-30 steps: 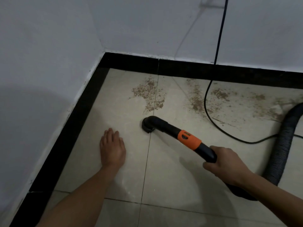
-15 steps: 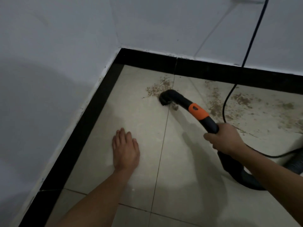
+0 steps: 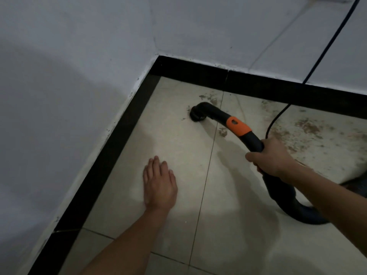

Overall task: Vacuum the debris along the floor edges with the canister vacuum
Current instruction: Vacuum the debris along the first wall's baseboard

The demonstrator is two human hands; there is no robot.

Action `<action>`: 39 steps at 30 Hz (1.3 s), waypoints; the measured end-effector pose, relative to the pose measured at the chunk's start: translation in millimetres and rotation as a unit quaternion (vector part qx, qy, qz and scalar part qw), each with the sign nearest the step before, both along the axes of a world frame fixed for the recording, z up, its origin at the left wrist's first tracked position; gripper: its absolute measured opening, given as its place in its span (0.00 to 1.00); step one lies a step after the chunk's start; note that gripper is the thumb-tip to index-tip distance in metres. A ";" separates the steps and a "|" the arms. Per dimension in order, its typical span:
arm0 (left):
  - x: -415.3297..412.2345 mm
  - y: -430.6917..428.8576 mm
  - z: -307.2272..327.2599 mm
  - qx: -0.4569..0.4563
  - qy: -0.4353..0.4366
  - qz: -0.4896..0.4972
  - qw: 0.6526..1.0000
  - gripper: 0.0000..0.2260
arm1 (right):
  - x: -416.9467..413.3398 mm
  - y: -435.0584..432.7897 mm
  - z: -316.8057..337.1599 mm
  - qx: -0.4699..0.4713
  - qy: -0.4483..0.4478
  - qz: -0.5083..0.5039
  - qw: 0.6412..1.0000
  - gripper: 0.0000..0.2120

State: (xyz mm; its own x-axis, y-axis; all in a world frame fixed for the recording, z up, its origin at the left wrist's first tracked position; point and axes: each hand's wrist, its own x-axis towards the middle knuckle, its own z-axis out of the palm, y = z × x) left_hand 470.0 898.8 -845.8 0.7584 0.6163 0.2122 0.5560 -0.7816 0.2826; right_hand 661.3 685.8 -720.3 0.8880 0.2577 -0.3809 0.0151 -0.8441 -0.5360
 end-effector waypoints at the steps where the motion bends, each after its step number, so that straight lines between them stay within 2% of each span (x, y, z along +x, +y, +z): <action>1: 0.4 -0.3 0.1 -0.002 0.001 0.000 1.000 0.16 | -6.9 -6.8 -0.4 -0.011 -0.001 0.013 1.000 0.07; 4: 1.0 -0.9 0.5 -0.003 0.006 0.002 1.000 0.15 | -8.6 -8.1 -1.8 -0.021 -0.010 0.017 1.000 0.07; 7: 0.9 -0.6 -0.4 -0.006 0.013 0.001 1.000 0.13 | 6.7 18.2 -1.5 0.010 -0.019 -0.018 1.000 0.07; 11: 0.3 0.3 -0.7 -0.010 0.013 -0.001 1.000 0.14 | 18.5 49.8 1.5 0.048 0.029 -0.012 0.998 0.08; 16: 0.7 0.5 -1.2 -0.014 0.006 0.000 1.000 0.13 | 19.9 38.6 5.5 0.039 0.022 -0.028 0.999 0.08; 21: -0.5 1.1 0.6 -0.013 0.011 0.000 1.000 0.16 | -7.4 29.1 6.9 0.001 0.036 0.071 0.997 0.07; 24: -2.0 1.9 0.4 -0.015 0.014 -0.004 1.000 0.14 | -22.7 18.6 9.2 -0.009 0.001 0.053 0.999 0.07; 28: -1.9 1.5 1.9 -0.016 0.007 -0.001 1.000 0.16 | -58.5 -21.5 3.9 -0.035 0.002 0.049 0.998 0.07; 33: -1.4 0.7 3.4 -0.022 0.005 -0.005 1.000 0.17 | -86.4 -84.7 -1.0 -0.062 -0.006 -0.003 0.998 0.08; 39: -1.5 -0.8 2.8 -0.013 0.001 -0.009 1.000 0.17 | -78.8 -113.2 -1.7 -0.032 -0.022 -0.092 0.995 0.07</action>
State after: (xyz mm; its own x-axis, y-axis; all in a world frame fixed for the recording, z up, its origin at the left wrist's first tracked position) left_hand 468.5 897.9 -842.9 0.7701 0.6071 0.1959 0.5417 -0.7845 0.3018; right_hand 582.5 572.6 -722.0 0.9340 0.0660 -0.3510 -0.1205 -0.8669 -0.4836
